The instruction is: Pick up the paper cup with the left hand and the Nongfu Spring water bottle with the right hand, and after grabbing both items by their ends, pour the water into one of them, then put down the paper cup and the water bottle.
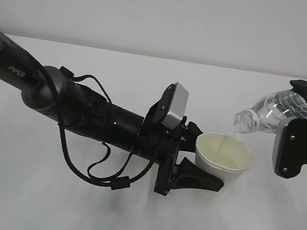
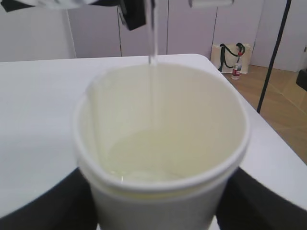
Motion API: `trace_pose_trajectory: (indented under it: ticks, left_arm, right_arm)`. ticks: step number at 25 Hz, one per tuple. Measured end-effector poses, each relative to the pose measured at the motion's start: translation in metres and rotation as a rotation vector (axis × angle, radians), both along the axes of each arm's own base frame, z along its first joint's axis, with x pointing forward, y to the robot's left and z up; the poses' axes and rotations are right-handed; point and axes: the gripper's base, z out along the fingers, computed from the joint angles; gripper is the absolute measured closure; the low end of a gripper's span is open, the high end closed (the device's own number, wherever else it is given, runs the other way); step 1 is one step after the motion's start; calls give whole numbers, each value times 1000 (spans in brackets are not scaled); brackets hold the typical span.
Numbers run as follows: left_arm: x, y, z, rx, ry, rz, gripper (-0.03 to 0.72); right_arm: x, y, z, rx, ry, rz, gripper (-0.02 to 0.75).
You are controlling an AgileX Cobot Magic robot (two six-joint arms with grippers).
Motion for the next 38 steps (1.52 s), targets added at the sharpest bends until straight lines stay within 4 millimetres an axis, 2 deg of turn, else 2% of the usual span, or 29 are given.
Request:
trace_pose_trajectory:
  ticks: [38]
  left_arm:
    - [0,0,0,5,-3,-4,216]
  right_arm:
    - [0,0,0,-21,-4,5,310]
